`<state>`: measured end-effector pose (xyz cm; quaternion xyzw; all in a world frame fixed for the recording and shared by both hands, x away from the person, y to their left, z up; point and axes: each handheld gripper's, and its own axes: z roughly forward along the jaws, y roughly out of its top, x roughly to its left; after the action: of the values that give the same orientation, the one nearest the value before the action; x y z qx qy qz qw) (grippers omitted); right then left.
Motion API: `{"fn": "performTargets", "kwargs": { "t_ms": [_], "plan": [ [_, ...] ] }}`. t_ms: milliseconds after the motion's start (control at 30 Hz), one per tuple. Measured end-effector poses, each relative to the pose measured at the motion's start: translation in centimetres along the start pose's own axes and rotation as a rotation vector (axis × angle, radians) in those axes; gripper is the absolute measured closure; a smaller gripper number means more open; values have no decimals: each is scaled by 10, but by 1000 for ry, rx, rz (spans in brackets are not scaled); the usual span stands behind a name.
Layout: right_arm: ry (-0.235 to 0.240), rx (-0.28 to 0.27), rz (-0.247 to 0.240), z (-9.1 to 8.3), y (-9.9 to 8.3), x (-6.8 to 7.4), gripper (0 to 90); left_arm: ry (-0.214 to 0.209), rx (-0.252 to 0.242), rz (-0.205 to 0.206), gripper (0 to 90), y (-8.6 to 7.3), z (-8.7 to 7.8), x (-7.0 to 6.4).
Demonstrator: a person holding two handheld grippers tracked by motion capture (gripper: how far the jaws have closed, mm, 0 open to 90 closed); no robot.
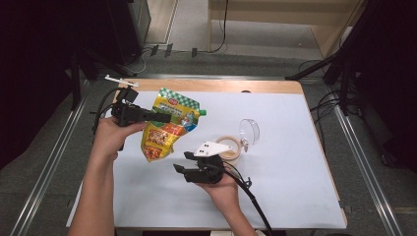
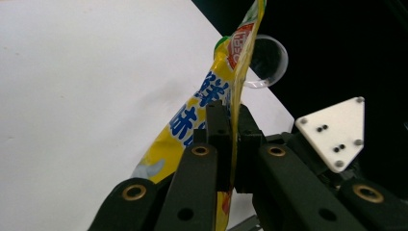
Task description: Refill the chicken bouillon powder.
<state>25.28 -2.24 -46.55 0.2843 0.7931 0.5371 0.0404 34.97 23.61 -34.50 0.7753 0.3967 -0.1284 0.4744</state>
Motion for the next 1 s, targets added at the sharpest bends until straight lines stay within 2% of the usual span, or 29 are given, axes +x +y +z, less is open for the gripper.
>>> {"fn": "performTargets", "kwargs": {
  "t_ms": [133, 300, 433, 567, 700, 833, 1000],
  "plan": [
    [19, 0, -1, -7, 0, 0, 470, 39, -30, -30, 900, 0, 0, 9],
    [39, 11, -16, -16, 0, 0, 471, 79, -45, -43, 897, 1, 4, 19],
    [73, 21, -17, -22, -1, -5, 461, 83, -61, -50, 896, 3, 8, 26],
    [74, 58, -53, -26, -4, -6, 461, 89, -86, -58, 896, 5, 14, 30],
    [84, 83, -67, -33, -8, -7, 458, 89, -76, -54, 893, 7, 24, 34],
    [102, 83, -40, -44, -12, -9, 458, 97, -73, -51, 892, 6, 30, 39],
    [97, 75, -44, -59, -14, -15, 457, 137, -59, -49, 893, 5, 36, 42]
  ]
}}
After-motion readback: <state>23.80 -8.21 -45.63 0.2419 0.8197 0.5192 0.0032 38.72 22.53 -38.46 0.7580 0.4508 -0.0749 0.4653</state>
